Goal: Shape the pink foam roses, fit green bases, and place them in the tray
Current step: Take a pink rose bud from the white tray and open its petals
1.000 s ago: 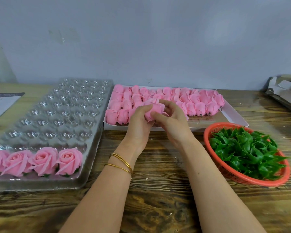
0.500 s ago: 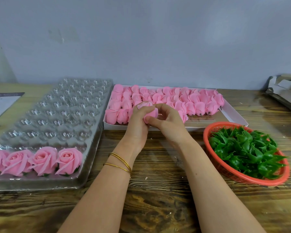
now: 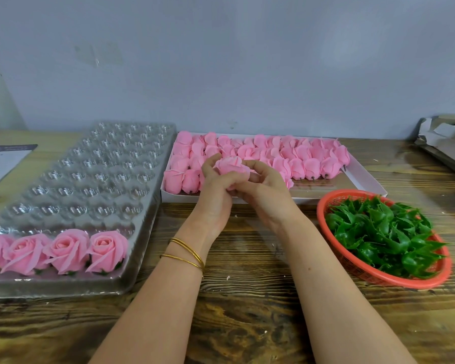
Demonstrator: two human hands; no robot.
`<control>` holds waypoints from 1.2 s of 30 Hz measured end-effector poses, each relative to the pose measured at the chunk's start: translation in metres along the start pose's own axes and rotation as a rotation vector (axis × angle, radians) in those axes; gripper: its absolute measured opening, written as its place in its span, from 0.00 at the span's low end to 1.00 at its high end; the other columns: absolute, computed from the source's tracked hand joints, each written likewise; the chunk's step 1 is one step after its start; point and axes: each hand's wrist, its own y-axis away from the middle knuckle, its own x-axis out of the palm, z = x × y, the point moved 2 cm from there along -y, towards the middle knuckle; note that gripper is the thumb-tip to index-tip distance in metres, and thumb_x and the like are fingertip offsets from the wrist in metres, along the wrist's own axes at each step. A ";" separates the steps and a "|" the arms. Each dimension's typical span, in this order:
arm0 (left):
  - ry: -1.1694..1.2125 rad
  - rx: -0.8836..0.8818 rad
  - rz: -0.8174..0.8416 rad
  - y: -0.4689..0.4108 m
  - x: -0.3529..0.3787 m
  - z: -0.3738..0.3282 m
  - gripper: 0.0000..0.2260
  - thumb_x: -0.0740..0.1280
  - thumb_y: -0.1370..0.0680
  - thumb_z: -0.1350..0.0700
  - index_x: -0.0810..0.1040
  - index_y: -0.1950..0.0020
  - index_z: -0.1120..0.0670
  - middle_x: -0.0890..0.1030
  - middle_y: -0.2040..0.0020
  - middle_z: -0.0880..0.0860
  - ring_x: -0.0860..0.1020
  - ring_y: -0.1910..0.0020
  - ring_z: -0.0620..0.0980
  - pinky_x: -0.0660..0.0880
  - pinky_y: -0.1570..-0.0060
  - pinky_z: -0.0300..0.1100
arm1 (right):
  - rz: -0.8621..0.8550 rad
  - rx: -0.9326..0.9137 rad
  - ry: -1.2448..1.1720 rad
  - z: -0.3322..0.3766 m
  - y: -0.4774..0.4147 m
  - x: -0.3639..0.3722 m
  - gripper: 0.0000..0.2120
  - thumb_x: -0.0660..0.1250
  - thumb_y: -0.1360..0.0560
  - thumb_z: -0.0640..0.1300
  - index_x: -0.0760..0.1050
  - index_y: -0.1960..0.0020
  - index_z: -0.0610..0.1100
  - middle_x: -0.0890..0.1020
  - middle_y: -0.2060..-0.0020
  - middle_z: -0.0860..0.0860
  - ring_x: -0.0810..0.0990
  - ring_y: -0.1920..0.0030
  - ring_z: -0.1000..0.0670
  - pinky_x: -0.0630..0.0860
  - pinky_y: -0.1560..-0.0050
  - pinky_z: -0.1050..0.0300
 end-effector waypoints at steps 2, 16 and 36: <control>-0.048 -0.007 0.034 0.001 -0.001 0.000 0.34 0.70 0.35 0.63 0.64 0.29 0.63 0.78 0.47 0.61 0.81 0.51 0.55 0.75 0.46 0.49 | 0.005 0.008 -0.079 0.001 -0.001 -0.002 0.14 0.66 0.28 0.25 0.75 0.46 0.38 0.84 0.55 0.41 0.83 0.52 0.44 0.79 0.46 0.51; -0.234 0.036 0.031 -0.004 -0.011 0.010 0.10 0.74 0.28 0.60 0.82 0.48 0.61 0.84 0.51 0.62 0.83 0.48 0.58 0.80 0.47 0.51 | 0.132 -0.028 0.051 0.001 0.002 -0.007 0.17 0.65 0.29 0.24 0.82 0.52 0.43 0.85 0.56 0.47 0.83 0.49 0.47 0.81 0.49 0.54; -0.427 0.072 -0.145 -0.001 -0.015 0.004 0.06 0.74 0.29 0.60 0.83 0.66 0.51 0.82 0.70 0.49 0.78 0.71 0.42 0.77 0.67 0.37 | 0.042 -0.129 0.223 0.012 0.001 -0.006 0.20 0.63 0.40 0.38 0.82 0.54 0.54 0.82 0.58 0.55 0.78 0.58 0.60 0.76 0.56 0.58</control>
